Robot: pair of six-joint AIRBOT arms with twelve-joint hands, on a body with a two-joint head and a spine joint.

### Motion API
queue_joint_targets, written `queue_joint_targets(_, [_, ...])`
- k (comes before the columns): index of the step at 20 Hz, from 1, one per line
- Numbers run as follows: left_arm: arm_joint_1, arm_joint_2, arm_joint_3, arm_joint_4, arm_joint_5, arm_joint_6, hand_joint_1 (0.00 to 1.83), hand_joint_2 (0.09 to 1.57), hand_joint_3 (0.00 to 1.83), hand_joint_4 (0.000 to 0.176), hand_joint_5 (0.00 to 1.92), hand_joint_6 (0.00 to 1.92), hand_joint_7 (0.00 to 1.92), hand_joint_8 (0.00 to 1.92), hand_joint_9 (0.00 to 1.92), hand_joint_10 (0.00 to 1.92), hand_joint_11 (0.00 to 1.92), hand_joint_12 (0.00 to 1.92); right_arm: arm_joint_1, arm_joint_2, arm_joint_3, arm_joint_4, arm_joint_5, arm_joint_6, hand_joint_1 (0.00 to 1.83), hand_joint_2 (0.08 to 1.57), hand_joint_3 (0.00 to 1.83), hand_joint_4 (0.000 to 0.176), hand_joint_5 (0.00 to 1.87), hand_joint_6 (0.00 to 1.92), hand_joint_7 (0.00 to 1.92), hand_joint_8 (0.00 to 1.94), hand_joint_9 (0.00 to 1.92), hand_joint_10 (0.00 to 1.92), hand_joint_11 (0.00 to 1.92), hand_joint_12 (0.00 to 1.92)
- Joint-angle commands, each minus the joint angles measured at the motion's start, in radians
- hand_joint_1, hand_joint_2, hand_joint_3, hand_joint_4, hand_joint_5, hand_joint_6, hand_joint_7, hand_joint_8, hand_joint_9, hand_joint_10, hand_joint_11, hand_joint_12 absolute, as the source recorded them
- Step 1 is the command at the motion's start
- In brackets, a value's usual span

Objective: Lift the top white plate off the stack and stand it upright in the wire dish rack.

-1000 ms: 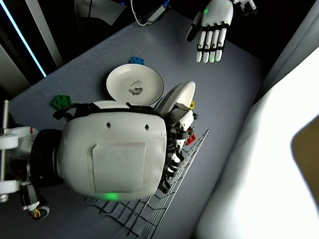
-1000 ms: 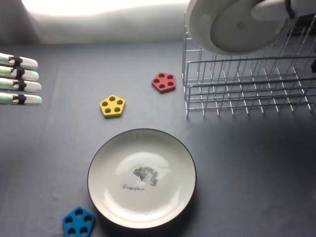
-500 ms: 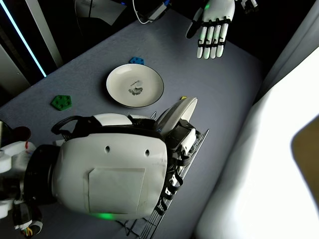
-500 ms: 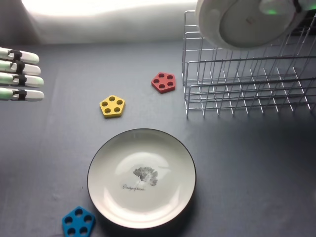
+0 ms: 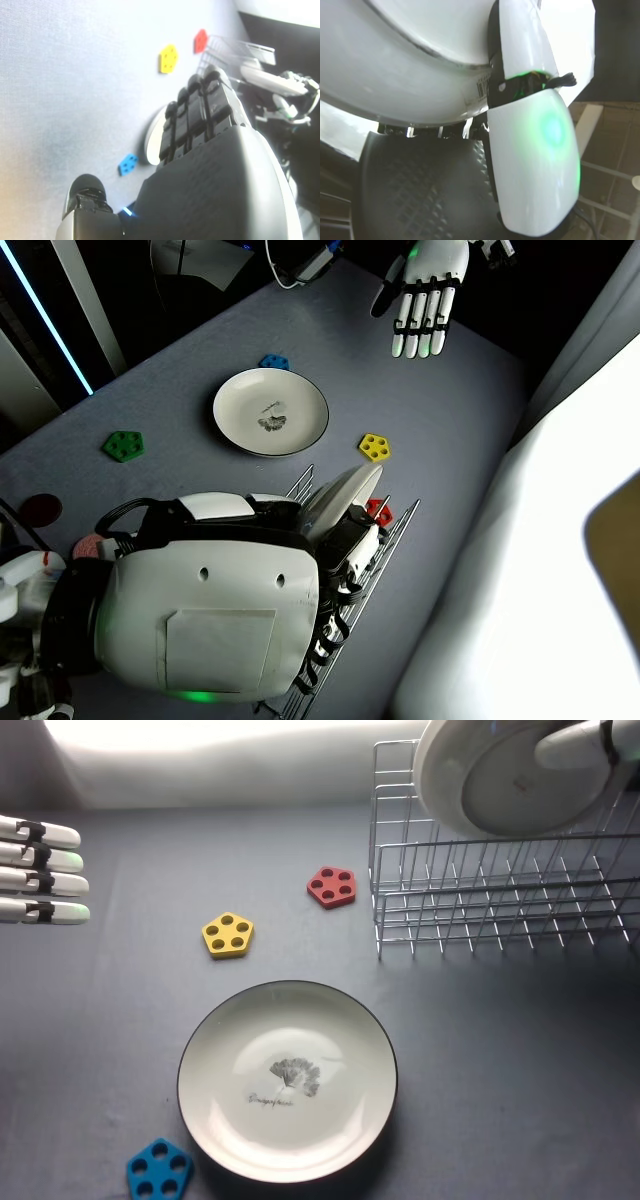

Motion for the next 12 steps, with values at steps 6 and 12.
queue_joint_targets(6, [-0.02,0.001,-0.021,-0.109,-0.081,0.009,0.08,1.01,0.0,0.0,0.09,0.0,0.14,0.01,0.14,0.01,0.12,0.01,-0.017,0.011,0.013,0.05,0.151,0.033,1.49,1.05,0.0,0.0,0.99,0.9,1.1,0.46,1.19,0.63,1.0,1.37])
queue_joint_targets(12, [-0.007,0.005,-0.016,-0.147,-0.087,0.012,0.06,1.01,0.0,0.0,0.08,0.0,0.12,0.0,0.13,0.0,0.11,0.0,-0.044,0.006,0.013,0.046,0.162,0.033,1.49,1.05,0.0,0.0,0.97,0.94,1.09,0.48,1.17,0.66,0.99,1.39])
